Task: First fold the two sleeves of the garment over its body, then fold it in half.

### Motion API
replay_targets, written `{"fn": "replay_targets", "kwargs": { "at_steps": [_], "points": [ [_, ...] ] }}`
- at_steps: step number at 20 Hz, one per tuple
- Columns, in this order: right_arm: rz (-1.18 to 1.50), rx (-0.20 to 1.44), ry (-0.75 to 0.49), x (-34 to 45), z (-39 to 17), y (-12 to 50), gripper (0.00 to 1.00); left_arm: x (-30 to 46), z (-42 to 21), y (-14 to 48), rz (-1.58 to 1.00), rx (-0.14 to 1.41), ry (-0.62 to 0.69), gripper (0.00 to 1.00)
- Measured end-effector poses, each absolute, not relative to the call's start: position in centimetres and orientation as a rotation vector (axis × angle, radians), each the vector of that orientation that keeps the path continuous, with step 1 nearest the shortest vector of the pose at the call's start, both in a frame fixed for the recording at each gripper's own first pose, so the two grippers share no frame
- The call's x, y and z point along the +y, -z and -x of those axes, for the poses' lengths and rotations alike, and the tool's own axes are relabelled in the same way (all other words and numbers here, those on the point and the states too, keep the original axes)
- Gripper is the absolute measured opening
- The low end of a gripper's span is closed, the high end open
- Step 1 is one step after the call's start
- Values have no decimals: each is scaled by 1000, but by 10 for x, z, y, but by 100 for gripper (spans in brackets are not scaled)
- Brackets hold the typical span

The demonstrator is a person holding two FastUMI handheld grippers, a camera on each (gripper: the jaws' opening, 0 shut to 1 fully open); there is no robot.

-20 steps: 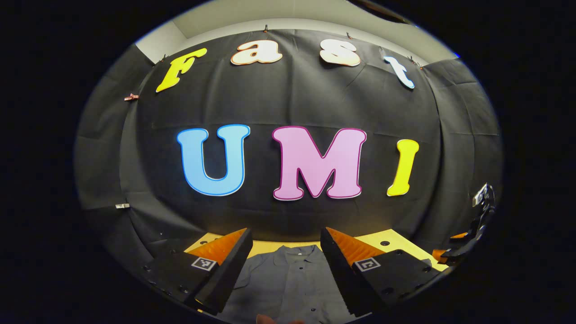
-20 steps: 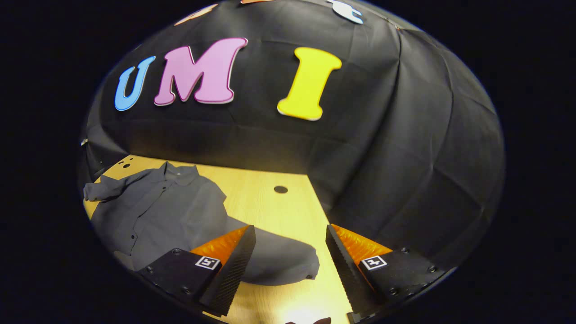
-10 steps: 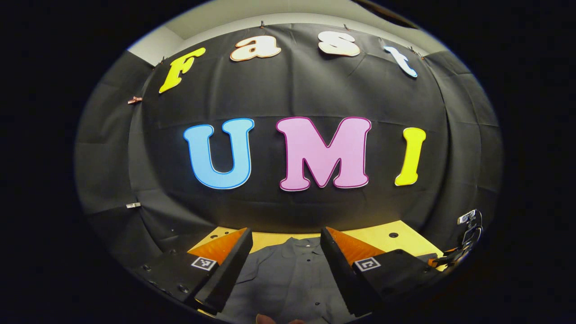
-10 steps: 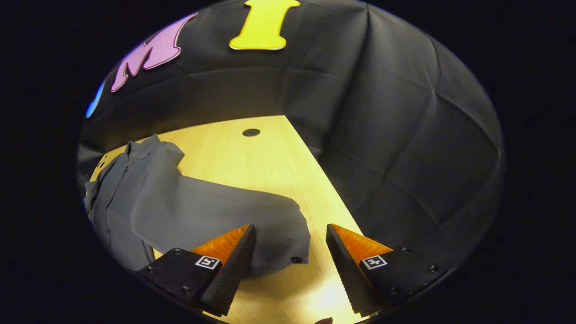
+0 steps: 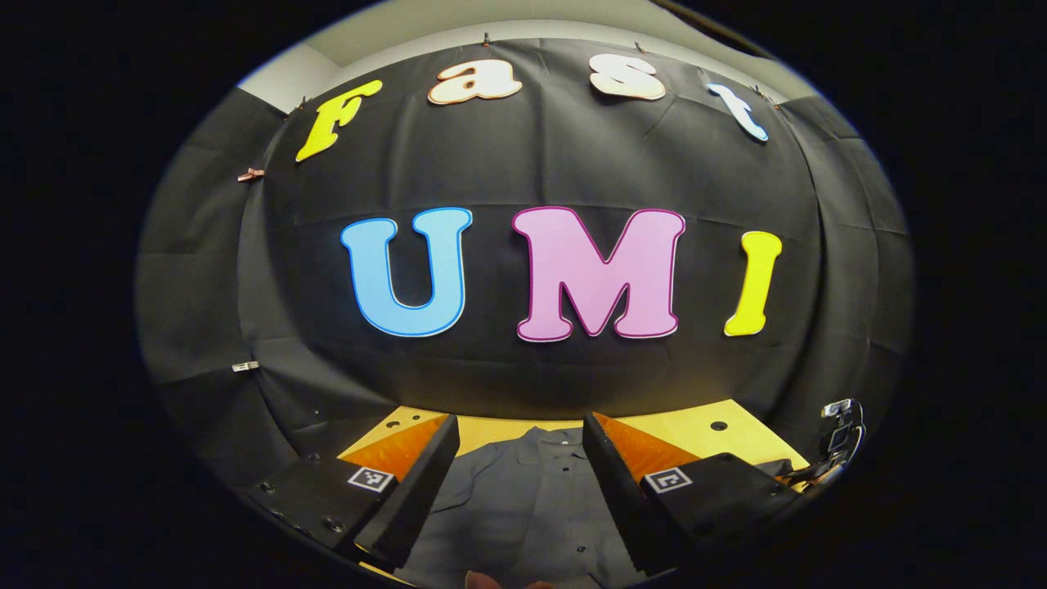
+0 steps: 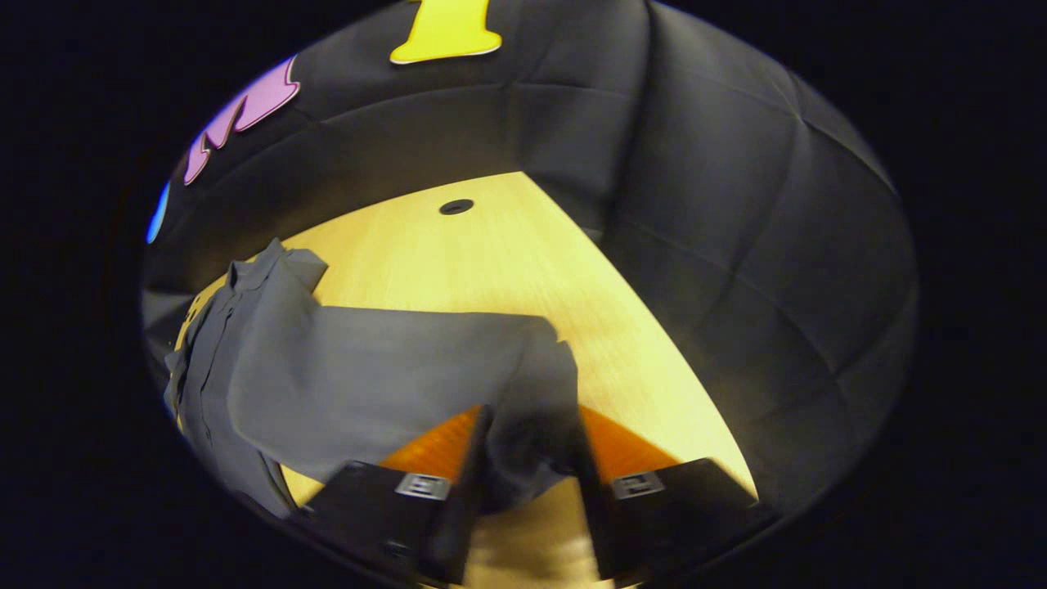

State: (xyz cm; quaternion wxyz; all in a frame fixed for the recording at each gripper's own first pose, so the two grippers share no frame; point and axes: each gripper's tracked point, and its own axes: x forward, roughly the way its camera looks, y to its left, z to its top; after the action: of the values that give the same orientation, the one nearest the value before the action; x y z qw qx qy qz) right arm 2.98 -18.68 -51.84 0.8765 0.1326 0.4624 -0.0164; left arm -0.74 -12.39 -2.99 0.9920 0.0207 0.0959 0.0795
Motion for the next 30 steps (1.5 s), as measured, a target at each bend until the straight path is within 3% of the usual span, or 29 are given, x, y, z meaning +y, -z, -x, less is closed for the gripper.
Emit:
{"fn": "replay_targets", "kwargs": {
  "at_steps": [1,3,4,5,12,21,30],
  "points": [
    [-278,981,37,-188,-30,514,14,-118,9,29,-39,188,-163,95],
    [-296,998,96,-194,-34,509,8,-103,11,30,-25,182,-175,95],
    [-294,954,142,-201,-37,495,0,-95,13,30,-17,182,-181,95],
    [-288,910,180,-209,-43,480,7,-87,15,32,-11,180,-189,95],
    [-248,693,259,-235,-49,360,6,-46,18,37,57,151,-191,95],
    [-232,502,50,-120,-82,232,6,24,25,57,100,123,-191,96],
    [-240,460,-192,48,-91,193,6,112,44,82,82,144,-246,95]
  ]
}}
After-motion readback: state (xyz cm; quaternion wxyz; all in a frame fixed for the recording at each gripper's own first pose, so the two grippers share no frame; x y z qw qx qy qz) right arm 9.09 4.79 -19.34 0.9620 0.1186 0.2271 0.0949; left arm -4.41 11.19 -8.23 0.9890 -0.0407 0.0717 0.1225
